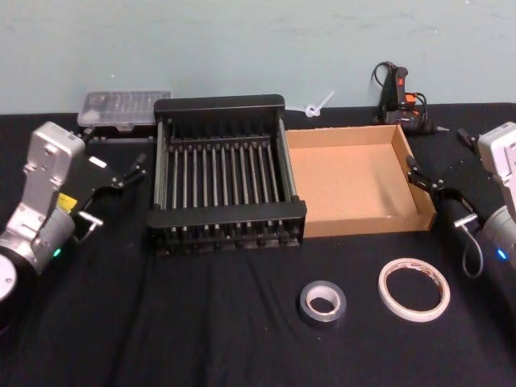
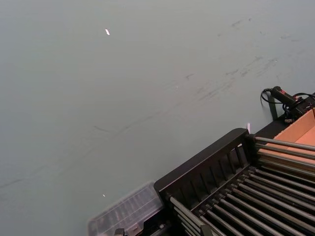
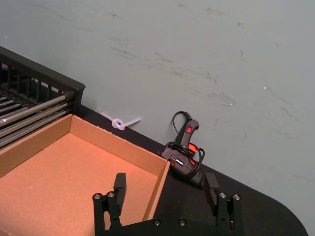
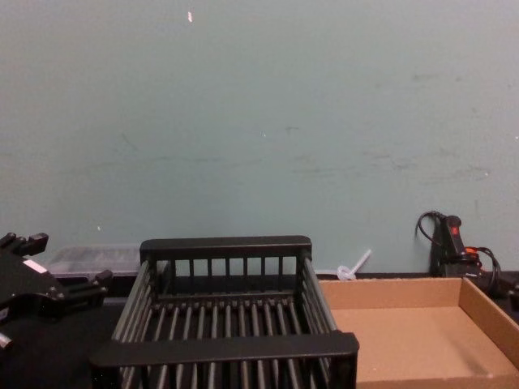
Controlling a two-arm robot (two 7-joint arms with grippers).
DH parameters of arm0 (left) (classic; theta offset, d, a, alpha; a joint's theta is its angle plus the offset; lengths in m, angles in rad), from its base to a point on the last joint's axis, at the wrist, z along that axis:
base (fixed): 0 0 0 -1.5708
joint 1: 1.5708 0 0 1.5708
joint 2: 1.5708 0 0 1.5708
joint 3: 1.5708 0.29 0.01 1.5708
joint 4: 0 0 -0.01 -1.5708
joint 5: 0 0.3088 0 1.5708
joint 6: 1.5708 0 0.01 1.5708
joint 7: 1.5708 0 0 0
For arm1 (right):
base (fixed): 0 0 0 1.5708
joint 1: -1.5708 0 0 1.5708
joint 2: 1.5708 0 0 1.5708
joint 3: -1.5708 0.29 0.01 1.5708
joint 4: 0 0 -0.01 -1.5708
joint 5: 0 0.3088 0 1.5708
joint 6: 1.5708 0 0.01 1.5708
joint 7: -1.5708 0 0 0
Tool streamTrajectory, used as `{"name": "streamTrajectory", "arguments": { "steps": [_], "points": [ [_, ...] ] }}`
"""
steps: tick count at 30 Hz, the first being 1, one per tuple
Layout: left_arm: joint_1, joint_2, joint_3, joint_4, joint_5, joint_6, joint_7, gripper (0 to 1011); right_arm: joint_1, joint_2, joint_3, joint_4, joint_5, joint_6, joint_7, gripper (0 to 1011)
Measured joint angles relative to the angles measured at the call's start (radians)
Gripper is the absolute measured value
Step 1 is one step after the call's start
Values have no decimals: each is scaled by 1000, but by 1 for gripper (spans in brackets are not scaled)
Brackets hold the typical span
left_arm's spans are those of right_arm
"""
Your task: Pick up the white tape and place it into the black box , Pick up the silver tape and place it into the brown box.
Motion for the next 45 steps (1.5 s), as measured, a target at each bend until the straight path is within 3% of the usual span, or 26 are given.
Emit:
{"name": "streamTrajectory", "arguments": {
  "steps": [38, 45],
  "points": [
    [0, 0, 0, 0, 0, 0, 0, 1001, 0, 0, 0, 0, 0, 0, 0, 1002],
    [0, 0, 0, 0, 0, 0, 0, 1001, -17, -1, 31, -17, 8, 16, 15, 1003]
  ]
}}
